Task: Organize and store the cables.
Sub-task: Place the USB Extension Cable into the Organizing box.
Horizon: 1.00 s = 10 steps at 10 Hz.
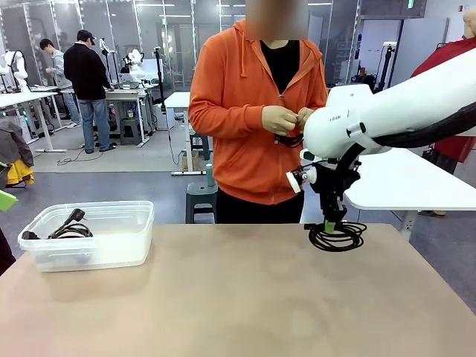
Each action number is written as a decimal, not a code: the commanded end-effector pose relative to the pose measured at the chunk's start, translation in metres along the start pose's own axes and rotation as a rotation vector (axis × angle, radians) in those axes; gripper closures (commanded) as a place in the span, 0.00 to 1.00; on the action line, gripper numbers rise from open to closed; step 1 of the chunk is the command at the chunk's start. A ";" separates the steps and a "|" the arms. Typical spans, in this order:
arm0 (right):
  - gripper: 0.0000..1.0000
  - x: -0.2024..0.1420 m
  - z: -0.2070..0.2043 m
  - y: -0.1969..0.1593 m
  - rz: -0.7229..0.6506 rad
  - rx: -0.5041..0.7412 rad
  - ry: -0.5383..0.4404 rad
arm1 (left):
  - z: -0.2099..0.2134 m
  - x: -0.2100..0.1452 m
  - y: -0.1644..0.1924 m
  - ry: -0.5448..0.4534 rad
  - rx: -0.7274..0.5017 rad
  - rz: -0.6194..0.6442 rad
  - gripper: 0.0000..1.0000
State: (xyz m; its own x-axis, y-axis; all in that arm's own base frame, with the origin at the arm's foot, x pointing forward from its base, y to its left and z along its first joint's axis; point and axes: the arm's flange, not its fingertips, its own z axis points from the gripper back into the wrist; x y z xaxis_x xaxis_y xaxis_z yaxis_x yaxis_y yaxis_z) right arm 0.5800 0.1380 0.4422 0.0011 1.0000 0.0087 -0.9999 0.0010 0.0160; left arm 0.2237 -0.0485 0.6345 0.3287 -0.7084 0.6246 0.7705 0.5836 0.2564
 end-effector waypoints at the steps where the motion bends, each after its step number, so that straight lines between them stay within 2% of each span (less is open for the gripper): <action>1: 1.00 0.010 -0.010 -0.003 -0.070 -0.007 0.000 | -0.001 0.002 0.000 -0.003 0.005 -0.002 0.00; 4: 1.00 0.072 0.000 0.014 -0.130 -0.052 -0.043 | -0.001 0.002 0.000 -0.003 0.005 -0.002 0.00; 8: 1.00 0.164 -0.017 0.022 -0.179 -0.060 0.012 | -0.001 0.002 0.000 -0.003 0.005 -0.002 0.00; 10: 1.00 0.187 -0.032 0.019 -0.196 -0.072 0.013 | -0.001 0.002 0.000 -0.003 0.005 -0.002 0.00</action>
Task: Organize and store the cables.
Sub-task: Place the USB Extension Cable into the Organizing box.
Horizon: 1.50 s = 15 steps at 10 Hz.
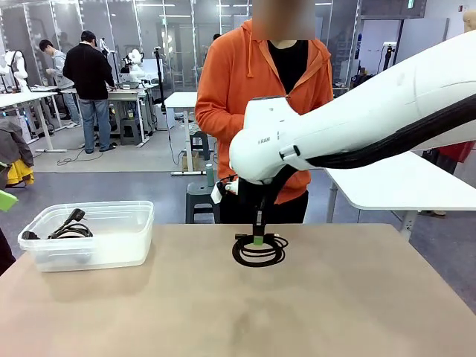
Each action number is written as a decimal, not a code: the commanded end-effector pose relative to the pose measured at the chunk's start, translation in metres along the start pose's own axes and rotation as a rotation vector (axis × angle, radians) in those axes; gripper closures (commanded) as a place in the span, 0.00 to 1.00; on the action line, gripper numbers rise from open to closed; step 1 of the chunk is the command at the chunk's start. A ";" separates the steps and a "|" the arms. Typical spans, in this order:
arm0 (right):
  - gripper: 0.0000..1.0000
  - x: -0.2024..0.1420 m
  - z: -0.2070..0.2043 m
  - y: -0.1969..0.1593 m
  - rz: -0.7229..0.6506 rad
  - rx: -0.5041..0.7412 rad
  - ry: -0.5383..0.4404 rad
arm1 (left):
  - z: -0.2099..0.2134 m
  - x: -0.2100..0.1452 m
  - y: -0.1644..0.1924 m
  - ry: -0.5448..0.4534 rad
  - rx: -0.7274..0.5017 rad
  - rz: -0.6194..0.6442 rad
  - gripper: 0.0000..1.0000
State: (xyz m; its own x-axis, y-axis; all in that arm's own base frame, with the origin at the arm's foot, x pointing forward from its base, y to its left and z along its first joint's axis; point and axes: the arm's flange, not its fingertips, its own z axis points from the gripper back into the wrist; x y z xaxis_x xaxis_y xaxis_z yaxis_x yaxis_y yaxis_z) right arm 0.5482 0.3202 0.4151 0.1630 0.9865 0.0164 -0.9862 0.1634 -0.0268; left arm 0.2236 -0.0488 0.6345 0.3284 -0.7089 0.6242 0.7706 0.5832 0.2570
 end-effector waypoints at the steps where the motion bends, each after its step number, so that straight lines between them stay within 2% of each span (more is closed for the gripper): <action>1: 1.00 0.013 -0.011 -0.013 -0.036 -0.018 0.011 | -0.001 0.002 0.001 -0.003 0.005 -0.002 0.00; 7: 1.00 0.033 -0.065 -0.011 -0.051 -0.010 -0.061 | -0.001 0.002 0.001 -0.003 0.005 -0.002 0.00; 12: 1.00 0.039 -0.102 -0.012 -0.057 0.017 -0.065 | -0.001 0.002 0.001 -0.003 0.005 -0.002 0.00; 15: 1.00 0.043 -0.106 -0.008 -0.039 0.040 -0.059 | -0.001 0.002 0.001 -0.003 0.005 -0.002 0.00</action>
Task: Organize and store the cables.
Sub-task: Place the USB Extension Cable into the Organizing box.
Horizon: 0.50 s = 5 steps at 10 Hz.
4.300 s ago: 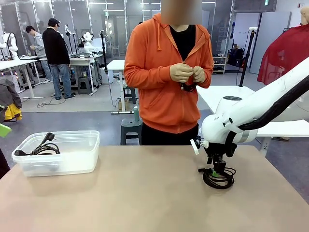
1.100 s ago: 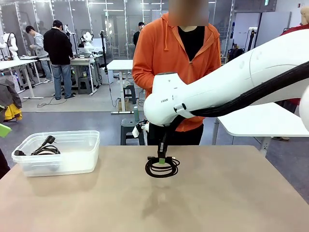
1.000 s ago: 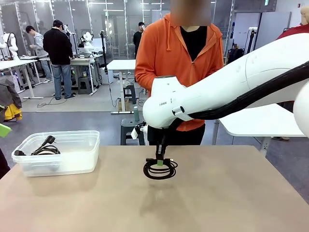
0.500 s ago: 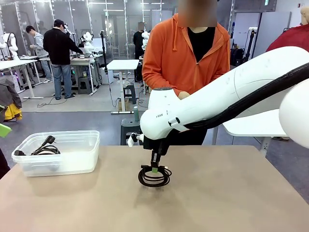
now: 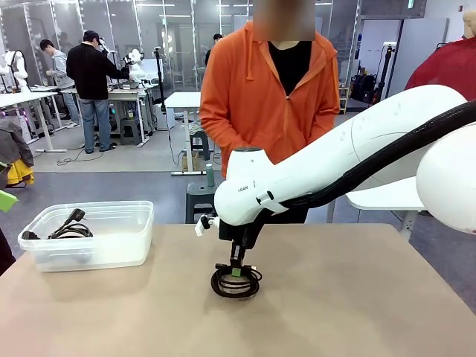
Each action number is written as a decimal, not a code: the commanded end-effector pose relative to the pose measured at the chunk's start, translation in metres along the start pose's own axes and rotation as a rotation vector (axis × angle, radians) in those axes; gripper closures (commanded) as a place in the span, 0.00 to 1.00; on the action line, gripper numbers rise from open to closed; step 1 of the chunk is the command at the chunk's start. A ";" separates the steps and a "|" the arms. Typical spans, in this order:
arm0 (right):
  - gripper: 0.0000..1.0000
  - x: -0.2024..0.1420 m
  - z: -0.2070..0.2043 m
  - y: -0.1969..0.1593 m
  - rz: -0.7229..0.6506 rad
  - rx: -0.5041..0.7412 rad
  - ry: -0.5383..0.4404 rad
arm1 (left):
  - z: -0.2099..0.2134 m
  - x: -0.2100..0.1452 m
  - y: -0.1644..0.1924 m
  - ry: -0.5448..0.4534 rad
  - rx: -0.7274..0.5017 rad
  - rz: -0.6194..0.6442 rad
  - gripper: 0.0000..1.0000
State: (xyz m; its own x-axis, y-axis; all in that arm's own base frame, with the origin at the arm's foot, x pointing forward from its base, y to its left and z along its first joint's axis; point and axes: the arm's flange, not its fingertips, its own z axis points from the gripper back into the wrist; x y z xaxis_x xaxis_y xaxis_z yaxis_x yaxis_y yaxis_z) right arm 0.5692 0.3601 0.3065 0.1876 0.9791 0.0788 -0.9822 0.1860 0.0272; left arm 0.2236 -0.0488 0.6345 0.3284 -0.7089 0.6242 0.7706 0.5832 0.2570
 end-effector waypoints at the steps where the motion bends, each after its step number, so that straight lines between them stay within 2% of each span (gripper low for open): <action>1: 0.80 0.002 0.002 0.005 0.006 -0.008 0.009 | -0.001 0.001 0.001 -0.003 0.005 -0.002 0.00; 2: 0.58 0.001 0.004 0.007 0.030 -0.001 0.016 | -0.001 0.001 0.001 -0.003 0.005 -0.002 0.00; 3: 0.46 0.000 0.005 0.009 0.049 0.004 0.020 | -0.001 0.001 0.001 -0.003 0.005 -0.002 0.00; 4: 0.17 -0.001 0.007 0.010 0.055 0.004 0.020 | -0.001 0.001 0.001 -0.003 0.005 -0.002 0.00; 5: 0.05 0.000 0.008 0.012 0.062 -0.001 0.023 | -0.001 0.001 0.001 -0.003 0.005 -0.002 0.00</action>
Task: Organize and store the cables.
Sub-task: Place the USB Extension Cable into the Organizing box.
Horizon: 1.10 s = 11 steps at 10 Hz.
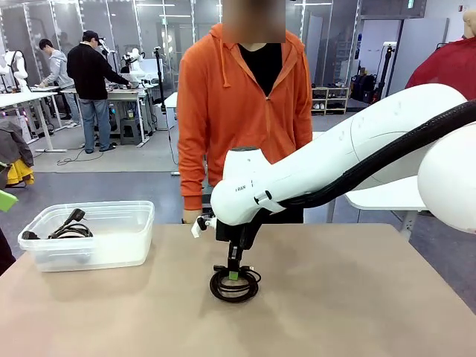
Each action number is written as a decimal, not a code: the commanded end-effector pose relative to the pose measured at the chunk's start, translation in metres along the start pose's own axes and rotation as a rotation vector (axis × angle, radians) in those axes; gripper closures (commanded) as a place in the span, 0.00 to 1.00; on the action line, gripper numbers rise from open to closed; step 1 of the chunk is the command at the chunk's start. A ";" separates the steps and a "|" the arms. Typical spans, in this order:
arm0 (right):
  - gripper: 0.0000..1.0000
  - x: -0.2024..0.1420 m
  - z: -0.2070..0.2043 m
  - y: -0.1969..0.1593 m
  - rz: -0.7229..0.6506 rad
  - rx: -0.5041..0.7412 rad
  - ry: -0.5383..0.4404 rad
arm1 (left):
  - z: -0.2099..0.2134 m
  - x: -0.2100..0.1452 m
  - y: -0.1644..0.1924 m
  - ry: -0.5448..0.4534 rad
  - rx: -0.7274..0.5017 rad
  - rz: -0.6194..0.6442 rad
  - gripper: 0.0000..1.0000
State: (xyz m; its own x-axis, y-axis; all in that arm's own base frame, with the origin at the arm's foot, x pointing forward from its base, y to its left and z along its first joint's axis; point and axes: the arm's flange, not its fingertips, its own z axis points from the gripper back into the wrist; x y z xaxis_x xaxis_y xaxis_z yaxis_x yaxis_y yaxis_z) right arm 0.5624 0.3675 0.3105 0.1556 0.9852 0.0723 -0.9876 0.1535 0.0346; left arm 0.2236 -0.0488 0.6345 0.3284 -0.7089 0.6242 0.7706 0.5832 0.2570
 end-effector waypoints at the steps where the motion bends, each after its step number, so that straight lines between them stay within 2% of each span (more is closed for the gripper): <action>1: 0.31 -0.008 0.008 0.006 0.029 -0.018 0.020 | -0.001 0.001 0.001 -0.003 0.005 -0.002 0.00; 2: 0.00 -0.009 0.013 0.007 0.019 -0.023 0.016 | -0.001 0.001 0.001 -0.003 0.005 -0.002 0.00; 6: 0.00 -0.038 0.061 0.024 0.007 -0.052 -0.073 | -0.001 0.001 0.001 -0.003 0.005 -0.002 0.00; 11: 0.00 -0.150 0.129 0.014 -0.159 -0.085 -0.223 | -0.001 0.001 0.001 -0.003 0.005 -0.002 0.00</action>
State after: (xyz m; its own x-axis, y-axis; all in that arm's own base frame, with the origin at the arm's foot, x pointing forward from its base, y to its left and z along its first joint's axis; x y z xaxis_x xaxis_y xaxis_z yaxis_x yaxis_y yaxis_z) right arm 0.5425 0.2369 0.4303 0.2945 0.9234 0.2463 -0.9520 0.3058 -0.0082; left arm 0.2236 -0.0487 0.6347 0.3281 -0.7088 0.6245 0.7704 0.5833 0.2573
